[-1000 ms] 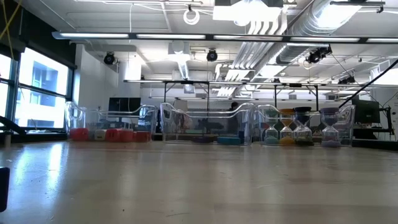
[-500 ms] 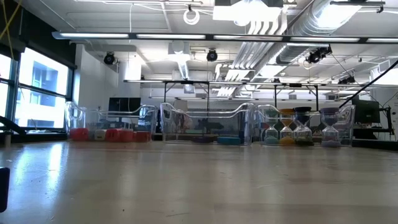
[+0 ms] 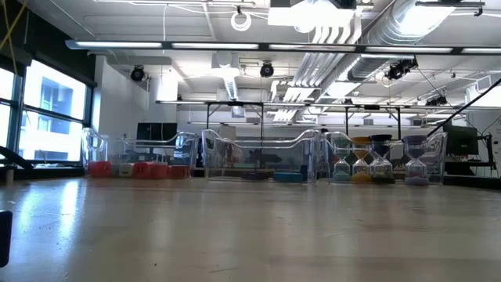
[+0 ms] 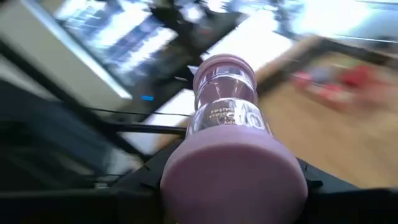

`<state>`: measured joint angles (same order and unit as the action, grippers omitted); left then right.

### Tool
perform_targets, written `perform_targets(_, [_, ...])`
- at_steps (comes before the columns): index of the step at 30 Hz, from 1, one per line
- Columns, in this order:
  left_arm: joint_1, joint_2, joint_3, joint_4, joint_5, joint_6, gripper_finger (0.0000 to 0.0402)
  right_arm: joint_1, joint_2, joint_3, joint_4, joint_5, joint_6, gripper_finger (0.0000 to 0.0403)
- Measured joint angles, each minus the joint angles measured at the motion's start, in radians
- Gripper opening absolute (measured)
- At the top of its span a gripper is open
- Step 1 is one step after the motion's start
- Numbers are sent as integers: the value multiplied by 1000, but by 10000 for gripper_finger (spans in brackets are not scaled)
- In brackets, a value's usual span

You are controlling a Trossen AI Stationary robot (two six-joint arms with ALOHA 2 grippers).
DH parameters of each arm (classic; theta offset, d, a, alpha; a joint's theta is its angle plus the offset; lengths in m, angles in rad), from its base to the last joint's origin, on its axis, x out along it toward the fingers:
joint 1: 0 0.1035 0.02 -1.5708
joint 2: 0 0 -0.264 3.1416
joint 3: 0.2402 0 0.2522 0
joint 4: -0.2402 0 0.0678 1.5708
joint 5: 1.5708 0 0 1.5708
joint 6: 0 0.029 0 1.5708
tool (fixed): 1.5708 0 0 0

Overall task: Pick & Place Office items
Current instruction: Put the light purple hourglass into the right transparent bin

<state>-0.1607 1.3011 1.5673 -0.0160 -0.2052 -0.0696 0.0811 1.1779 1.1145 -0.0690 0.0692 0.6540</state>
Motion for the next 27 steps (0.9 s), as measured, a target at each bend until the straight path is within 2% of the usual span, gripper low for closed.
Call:
perform_targets(7, [1, -77, 1, -295, -3, -81, 339, -61, -115, 0, -402, 138, 22, 168])
perform_targets(14, [1, -96, 0, -483, -5, -126, 339, -199, -201, 1, -765, 192, 75, 168])
perform_targets(20, [1, -94, 0, -551, -5, -130, 339, -330, -192, 1, -1000, 140, 101, 168])
perform_targets(27, [1, -94, 0, -553, -5, -110, 339, -424, -73, 1, -1006, 23, 3, 168])
